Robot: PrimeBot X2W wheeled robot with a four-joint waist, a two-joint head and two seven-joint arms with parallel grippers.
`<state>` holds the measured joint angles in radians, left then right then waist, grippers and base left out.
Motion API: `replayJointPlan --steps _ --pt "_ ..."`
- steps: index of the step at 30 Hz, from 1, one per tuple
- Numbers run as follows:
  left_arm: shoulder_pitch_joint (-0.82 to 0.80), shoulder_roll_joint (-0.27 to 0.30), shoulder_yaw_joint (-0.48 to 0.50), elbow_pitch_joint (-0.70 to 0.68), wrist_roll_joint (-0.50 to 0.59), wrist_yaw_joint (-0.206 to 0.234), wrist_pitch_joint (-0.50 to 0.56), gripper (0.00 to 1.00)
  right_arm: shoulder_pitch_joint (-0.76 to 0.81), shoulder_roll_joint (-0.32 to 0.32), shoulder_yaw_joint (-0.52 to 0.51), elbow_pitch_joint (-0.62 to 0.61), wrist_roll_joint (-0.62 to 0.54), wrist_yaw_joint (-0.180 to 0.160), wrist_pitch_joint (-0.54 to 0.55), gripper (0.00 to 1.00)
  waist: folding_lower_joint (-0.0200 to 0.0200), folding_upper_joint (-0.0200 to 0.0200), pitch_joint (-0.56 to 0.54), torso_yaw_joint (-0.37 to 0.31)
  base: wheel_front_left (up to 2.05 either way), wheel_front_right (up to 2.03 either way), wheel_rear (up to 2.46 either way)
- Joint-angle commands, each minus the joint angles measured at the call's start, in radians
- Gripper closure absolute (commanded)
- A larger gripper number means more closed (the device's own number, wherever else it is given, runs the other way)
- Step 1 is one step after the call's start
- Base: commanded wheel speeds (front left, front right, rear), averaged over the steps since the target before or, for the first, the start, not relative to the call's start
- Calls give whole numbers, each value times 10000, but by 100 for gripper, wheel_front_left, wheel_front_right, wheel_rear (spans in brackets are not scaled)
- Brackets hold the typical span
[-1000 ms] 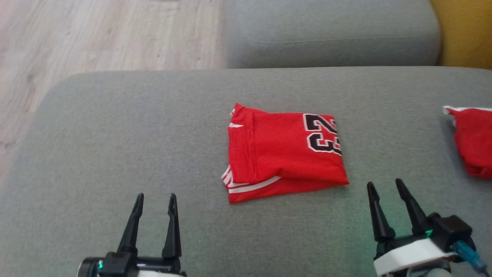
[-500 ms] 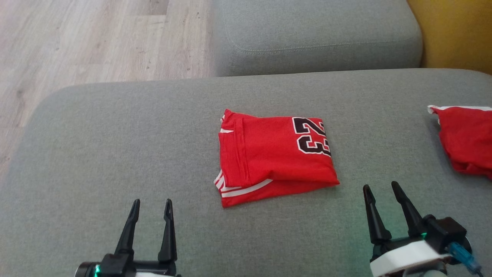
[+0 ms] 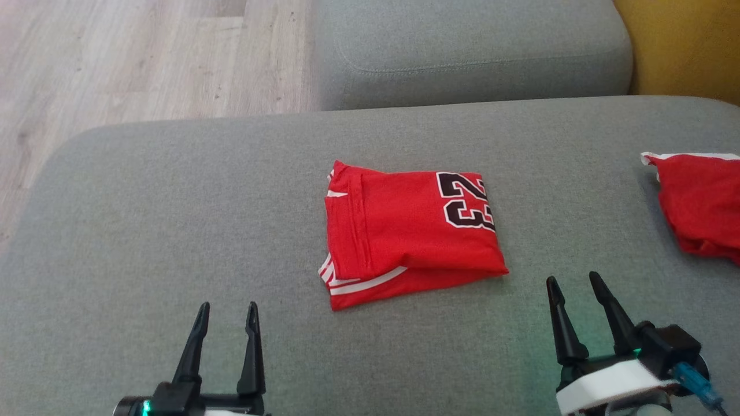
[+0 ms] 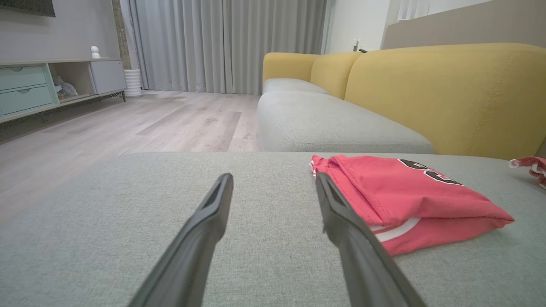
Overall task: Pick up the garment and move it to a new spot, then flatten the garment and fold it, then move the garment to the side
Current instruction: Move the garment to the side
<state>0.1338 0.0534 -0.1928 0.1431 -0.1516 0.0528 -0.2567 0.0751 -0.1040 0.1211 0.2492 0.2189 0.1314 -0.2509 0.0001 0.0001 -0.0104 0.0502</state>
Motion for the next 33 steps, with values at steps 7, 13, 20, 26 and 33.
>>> replayJointPlan --steps 7,13,20,26,33 --pt "-359 -32 266 -416 37 124 -51 0 -830 47 145 401 333 -7 -108 0 -1 -1 354 25 0 0 0" --pt "-653 -32 47 -419 47 104 -51 0 -2497 163 161 2010 638 -7 -108 0 -1 -1 972 268 0 0 0" --pt "-1136 -32 -385 -318 12 108 -51 0 -5146 301 -18 4841 806 -7 743 0 -1 -1 1694 894 0 0 0" --pt "-1308 -32 -513 -196 -34 147 -51 0 -5866 476 350 6831 1260 -7 1534 1 -1 -1 1829 1193 0 0 0" --pt "-1282 -32 -406 -226 -83 294 -51 0 -6216 467 549 7781 1242 -7 939 100 -1 -1 1829 932 0 0 0"
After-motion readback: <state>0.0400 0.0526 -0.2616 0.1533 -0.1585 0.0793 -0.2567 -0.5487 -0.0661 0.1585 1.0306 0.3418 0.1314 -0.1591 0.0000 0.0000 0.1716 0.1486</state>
